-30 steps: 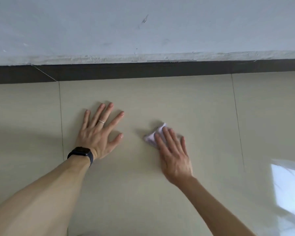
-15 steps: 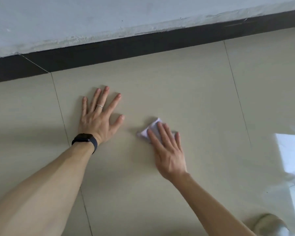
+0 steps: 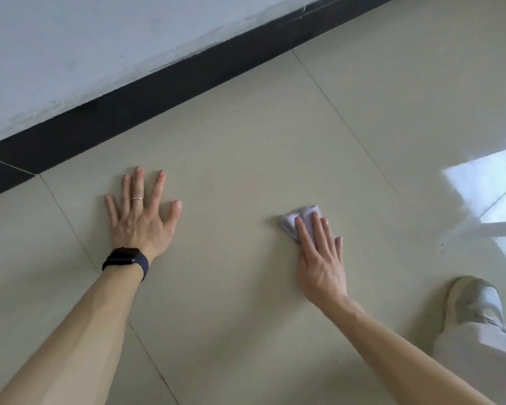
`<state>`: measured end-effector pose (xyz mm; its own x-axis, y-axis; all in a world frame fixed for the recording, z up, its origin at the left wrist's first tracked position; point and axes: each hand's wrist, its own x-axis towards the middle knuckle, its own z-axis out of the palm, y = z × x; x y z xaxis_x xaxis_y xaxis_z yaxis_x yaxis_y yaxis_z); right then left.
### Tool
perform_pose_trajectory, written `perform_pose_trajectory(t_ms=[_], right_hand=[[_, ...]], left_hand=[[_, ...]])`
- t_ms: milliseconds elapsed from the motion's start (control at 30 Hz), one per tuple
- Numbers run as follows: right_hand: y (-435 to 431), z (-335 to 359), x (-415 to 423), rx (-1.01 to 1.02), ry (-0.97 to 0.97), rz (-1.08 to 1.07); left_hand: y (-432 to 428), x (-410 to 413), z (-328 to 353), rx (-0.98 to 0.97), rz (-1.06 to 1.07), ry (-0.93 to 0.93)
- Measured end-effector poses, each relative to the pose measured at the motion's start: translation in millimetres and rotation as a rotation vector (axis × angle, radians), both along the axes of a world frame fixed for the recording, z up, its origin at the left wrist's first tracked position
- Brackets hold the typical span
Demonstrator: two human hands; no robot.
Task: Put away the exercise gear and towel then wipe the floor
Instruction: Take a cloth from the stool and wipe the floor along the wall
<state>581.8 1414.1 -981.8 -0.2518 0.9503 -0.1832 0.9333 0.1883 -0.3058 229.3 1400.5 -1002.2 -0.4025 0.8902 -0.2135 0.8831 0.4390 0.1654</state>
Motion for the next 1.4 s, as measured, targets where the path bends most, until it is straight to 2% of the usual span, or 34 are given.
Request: perform_pose_trajectory(t_ms=[67,133,267,300,333,433,467,533,600,700,767,800,833,867,933,967,1000,1033,1067,1100,1200,1233,1267,1300,1333,1400], right_hand=[[-59.5,0.5,-4.2,0.009,-0.002,0.216],[-106.6,2.1,-5.6,-0.014,0.009,0.412],[-111.9,6.6,13.5,-0.04,0.002,0.62],[-103.4,6.3,20.2,-0.03,-0.016,0.567],[-93.8,6.5,26.2,-0.027,-0.031,0.422],[-77.1,8.5,31.7,-0.066,-0.016,-0.292],[-78.9,9.0,27.6,-0.086,0.001,-0.466],[-99.0,7.0,13.6,-0.107,0.004,-0.563],[-138.9,6.6,-2.8,-0.071,0.0,-0.365],[-203.2,12.7,-11.9,-0.071,0.02,0.258],[-201.3,14.9,3.3,-0.049,0.025,0.588],[-190.1,12.5,12.0,-0.022,-0.003,0.633],[-176.5,9.4,18.0,-0.001,-0.036,0.559],[-160.7,6.1,21.4,-0.004,-0.055,0.346],[-129.4,5.8,17.7,-0.062,-0.05,-0.284],[-119.1,6.7,9.0,-0.097,-0.024,-0.524],[-115.5,8.0,-4.2,-0.122,-0.015,-0.632],[-119.0,9.0,-18.2,-0.122,-0.028,-0.609],[-127.4,9.6,-31.9,-0.09,-0.039,-0.474],[-138.2,8.8,-43.5,-0.052,-0.03,-0.24],[-157.5,5.0,-57.8,-0.015,0.033,0.645],[-142.1,5.8,-58.5,0.0,0.044,0.844],[-119.7,5.9,-61.3,0.018,0.031,0.947],[-96.2,4.9,-66.6,0.05,0.002,0.951],[-72.3,3.7,-74.6,0.061,-0.019,0.841],[-27.9,5.8,-98.0,0.01,-0.004,0.348]], left_hand=[[0.7,5.2,2.7,-0.016,-0.029,0.065],[-12.0,22.6,7.5,0.055,-0.099,0.073],[-88.1,87.5,3.0,0.164,-0.309,0.025],[-105.5,98.3,2.4,0.154,-0.303,0.011],[-116.6,103.4,0.8,0.141,-0.284,-0.005],[-116.6,99.4,-2.2,0.129,-0.266,-0.035],[-115.3,98.3,-2.5,0.13,-0.272,-0.036],[-115.7,99.9,-3.3,0.127,-0.271,-0.041],[-116.7,101.7,-4.2,0.121,-0.273,-0.04],[-117.8,99.4,-5.4,0.107,-0.282,-0.047],[-117.8,98.9,-4.7,0.095,-0.28,-0.062],[-117.8,98.8,-3.5,0.09,-0.282,-0.073],[-117.7,98.9,-1.7,0.084,-0.287,-0.09],[-117.4,98.8,0.5,0.079,-0.299,-0.109],[-118.8,95.1,4.3,0.088,-0.327,-0.142],[-121.4,90.7,5.6,0.094,-0.325,-0.137],[-125.4,84.1,5.7,0.096,-0.302,-0.12],[-130.5,75.8,4.9,0.092,-0.255,-0.106],[-136.4,66.0,4.3,0.086,-0.194,-0.096],[-142.1,55.4,4.2,0.081,-0.138,-0.09],[-154.3,21.2,8.1,0.049,-0.021,-0.054],[-153.8,6.3,10.7,0.039,0.033,-0.044],[-151.5,-10.8,13.5,0.029,0.091,-0.034],[-150.1,-29.7,15.4,0.017,0.142,-0.018],[-150.3,-49.4,16.2,0.005,0.18,0.0],[-156.5,-82.4,15.2,-0.023,0.231,0.019]])
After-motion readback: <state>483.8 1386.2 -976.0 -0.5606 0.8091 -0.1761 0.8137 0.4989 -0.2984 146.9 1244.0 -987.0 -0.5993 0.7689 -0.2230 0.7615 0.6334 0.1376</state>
